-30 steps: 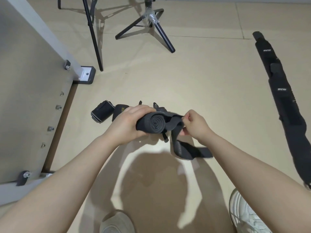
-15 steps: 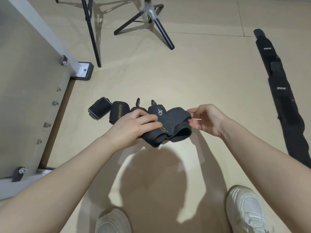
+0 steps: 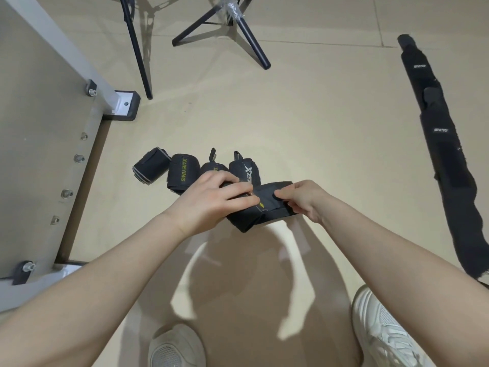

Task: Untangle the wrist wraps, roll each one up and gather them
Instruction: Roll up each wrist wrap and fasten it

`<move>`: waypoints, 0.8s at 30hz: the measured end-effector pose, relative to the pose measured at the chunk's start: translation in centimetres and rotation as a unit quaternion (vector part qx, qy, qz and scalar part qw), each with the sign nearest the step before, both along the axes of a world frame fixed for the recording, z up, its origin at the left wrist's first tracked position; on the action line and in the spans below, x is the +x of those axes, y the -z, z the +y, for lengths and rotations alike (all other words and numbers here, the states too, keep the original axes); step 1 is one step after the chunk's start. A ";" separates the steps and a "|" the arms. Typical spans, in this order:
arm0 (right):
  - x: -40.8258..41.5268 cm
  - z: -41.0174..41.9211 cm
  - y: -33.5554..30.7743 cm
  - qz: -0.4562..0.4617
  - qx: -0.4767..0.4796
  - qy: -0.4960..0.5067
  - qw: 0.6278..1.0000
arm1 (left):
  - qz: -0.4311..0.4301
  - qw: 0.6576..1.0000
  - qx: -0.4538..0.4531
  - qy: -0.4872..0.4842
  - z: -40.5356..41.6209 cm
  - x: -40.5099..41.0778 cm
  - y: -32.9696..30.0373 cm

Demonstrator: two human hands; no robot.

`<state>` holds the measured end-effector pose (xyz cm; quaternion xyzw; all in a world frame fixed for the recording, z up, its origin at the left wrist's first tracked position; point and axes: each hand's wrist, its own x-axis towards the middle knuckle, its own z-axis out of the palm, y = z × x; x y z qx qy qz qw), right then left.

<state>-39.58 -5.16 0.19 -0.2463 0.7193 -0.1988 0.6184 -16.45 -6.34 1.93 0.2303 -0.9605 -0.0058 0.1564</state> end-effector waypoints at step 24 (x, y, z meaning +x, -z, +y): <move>0.5 1.9 -0.2 -0.192 -0.018 -0.023 0.981 | -0.059 0.996 0.058 -0.040 1.5 3.8 2.4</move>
